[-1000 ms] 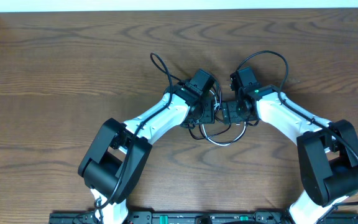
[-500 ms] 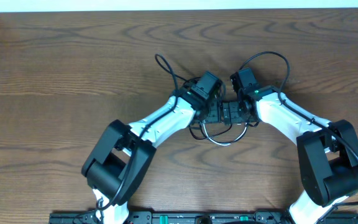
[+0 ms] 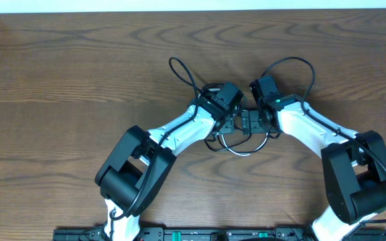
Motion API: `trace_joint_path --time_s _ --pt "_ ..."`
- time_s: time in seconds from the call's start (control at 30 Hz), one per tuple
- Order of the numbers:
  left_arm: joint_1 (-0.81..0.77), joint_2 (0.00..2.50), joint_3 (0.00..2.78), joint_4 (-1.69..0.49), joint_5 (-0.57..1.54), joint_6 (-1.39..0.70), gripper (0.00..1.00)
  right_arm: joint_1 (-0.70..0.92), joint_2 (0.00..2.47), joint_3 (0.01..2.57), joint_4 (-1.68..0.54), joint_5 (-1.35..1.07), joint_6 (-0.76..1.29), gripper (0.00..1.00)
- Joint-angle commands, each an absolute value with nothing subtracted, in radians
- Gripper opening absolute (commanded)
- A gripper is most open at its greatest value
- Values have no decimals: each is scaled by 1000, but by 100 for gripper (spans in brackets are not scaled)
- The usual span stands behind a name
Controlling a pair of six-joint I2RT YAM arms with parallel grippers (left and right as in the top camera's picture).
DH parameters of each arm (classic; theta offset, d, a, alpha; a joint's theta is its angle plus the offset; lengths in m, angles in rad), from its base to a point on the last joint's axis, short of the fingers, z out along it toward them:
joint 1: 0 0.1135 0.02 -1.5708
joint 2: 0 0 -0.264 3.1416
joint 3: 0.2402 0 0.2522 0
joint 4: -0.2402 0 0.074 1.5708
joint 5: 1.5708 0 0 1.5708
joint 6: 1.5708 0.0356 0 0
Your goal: Untangle cables
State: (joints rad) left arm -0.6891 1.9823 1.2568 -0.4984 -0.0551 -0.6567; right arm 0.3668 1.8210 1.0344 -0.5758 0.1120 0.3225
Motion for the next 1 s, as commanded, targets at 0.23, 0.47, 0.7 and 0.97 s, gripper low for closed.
trace_joint_path --time_s 0.23,0.47,0.7,0.97 --pt "-561 2009 1291 -613 65 -606 86 298 1852 954 -567 234 281 99" --pt "-585 1879 1331 -586 183 -604 88 301 1851 955 -496 -138 155 99" --pt "-648 1880 1330 -491 167 -648 89 322 1851 963 -486 -220 65 99" --pt "-697 1943 1330 -469 92 -702 90 313 1847 985 -525 -190 117 99"
